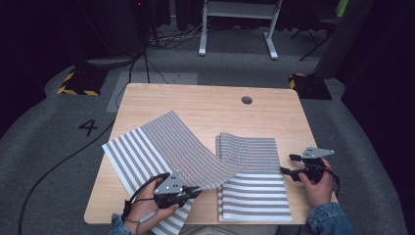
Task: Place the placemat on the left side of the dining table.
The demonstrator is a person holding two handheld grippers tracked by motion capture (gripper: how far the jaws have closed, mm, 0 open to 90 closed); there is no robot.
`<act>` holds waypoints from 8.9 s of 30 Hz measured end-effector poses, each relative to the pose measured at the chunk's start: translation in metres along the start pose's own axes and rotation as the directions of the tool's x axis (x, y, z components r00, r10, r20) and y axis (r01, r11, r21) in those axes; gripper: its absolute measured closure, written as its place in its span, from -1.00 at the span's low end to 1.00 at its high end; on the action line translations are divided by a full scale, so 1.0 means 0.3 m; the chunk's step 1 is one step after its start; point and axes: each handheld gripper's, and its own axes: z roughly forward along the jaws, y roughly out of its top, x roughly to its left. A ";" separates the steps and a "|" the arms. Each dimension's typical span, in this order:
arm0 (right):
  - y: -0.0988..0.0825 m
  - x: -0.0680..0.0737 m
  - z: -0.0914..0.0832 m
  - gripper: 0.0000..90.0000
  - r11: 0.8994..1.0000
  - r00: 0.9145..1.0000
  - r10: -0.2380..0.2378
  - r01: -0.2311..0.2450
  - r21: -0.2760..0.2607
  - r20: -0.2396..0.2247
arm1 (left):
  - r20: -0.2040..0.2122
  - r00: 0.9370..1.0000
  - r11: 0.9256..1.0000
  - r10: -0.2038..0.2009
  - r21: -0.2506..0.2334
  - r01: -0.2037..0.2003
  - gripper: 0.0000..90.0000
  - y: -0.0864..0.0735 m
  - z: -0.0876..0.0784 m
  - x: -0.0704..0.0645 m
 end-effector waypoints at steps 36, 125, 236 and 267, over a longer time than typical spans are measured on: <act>0.000 -0.001 0.000 -0.44 1.000 1.000 -0.001 0.001 0.001 0.000 | -0.709 0.563 0.812 -0.426 -0.024 0.583 -0.43 -0.290 -0.225 0.309; 0.001 -0.001 0.001 -0.44 1.000 1.000 -0.002 0.002 0.001 0.001 | -0.411 0.890 0.949 -0.197 0.146 0.278 -0.41 -0.075 0.118 0.175; 0.001 0.000 0.001 -0.45 1.000 1.000 -0.001 0.001 0.002 -0.001 | -0.529 0.808 0.947 -0.259 0.023 0.319 -0.35 -0.082 0.116 0.231; 0.001 0.000 0.002 -0.45 1.000 1.000 -0.001 0.001 0.002 -0.001 | -0.166 0.985 0.973 -0.056 0.212 0.091 -0.48 -0.033 0.283 -0.021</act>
